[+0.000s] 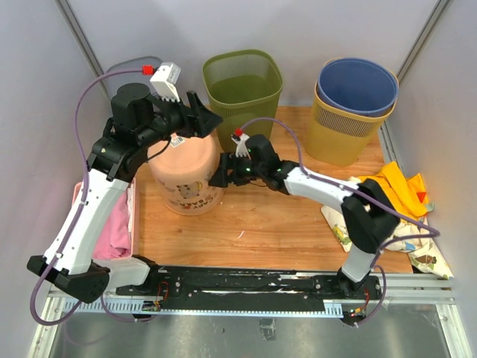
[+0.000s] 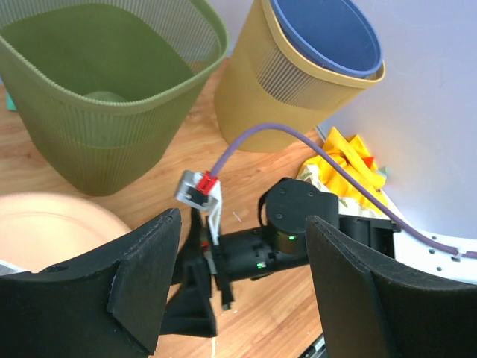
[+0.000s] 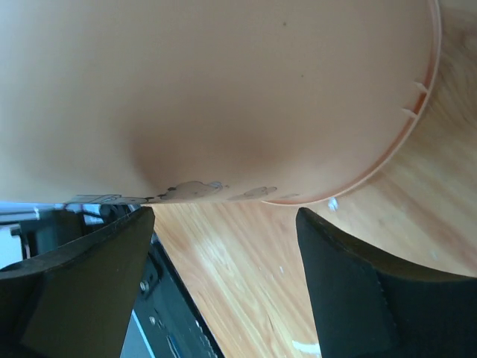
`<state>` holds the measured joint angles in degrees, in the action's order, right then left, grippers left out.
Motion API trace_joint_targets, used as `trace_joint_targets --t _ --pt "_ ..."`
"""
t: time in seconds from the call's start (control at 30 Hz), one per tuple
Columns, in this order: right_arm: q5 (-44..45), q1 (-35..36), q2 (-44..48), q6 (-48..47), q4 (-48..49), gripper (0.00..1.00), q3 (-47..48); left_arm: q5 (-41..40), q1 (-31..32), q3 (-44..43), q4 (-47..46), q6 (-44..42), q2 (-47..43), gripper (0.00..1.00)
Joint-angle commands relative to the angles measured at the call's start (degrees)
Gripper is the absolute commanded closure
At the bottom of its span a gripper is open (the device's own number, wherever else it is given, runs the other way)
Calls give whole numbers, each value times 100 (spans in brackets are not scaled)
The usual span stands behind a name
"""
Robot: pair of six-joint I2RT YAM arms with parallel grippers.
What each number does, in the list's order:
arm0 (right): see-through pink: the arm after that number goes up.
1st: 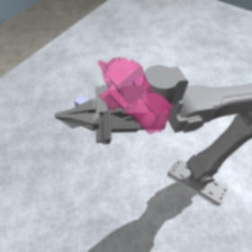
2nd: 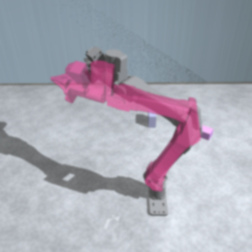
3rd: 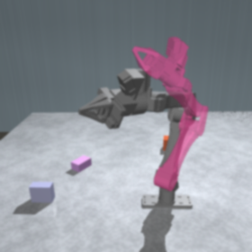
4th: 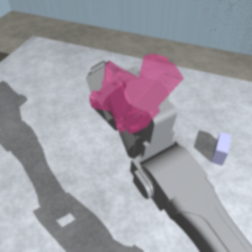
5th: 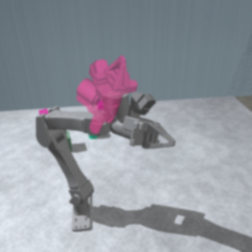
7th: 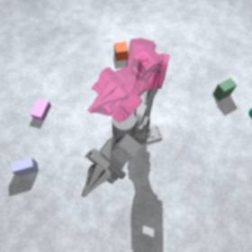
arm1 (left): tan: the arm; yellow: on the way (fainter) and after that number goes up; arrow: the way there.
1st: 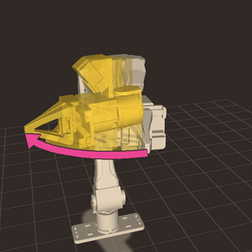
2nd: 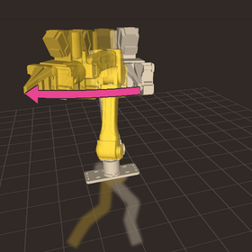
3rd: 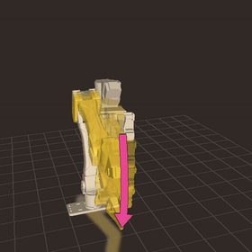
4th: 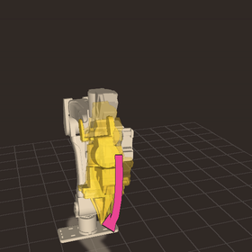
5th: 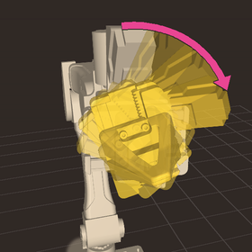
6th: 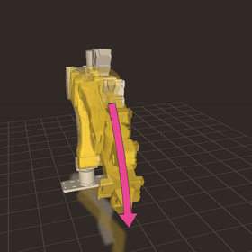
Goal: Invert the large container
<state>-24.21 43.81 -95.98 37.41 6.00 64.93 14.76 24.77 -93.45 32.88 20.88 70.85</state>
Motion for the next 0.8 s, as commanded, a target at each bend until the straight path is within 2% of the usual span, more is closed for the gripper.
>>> trace_joint_targets --t 0.0,0.1,0.2,0.33,0.47,0.6,0.77 --pt "-398 136 -596 337 428 22 901 -222 39 -89 -4 2 -90 27" --pt "-320 77 -357 113 47 22 814 -368 36 -372 17 -148 83 27" --pt "-15 -213 460 -184 -529 22 176 -414 36 -807 20 -331 490 25" --pt "383 -1126 1976 -484 -1423 21 -972 -322 38 -1625 -4 -684 1422 25" --pt "834 -2099 3506 -762 -2438 20 -1673 -118 45 -2670 3 -1189 2523 24" --pt "1024 -2819 4499 -936 -3524 19 -1537 33 45 -3753 21 -1730 3612 24" --pt "1193 -2905 4840 -994 -4036 19 -1126 619 53 -4211 29 -2108 4500 23"
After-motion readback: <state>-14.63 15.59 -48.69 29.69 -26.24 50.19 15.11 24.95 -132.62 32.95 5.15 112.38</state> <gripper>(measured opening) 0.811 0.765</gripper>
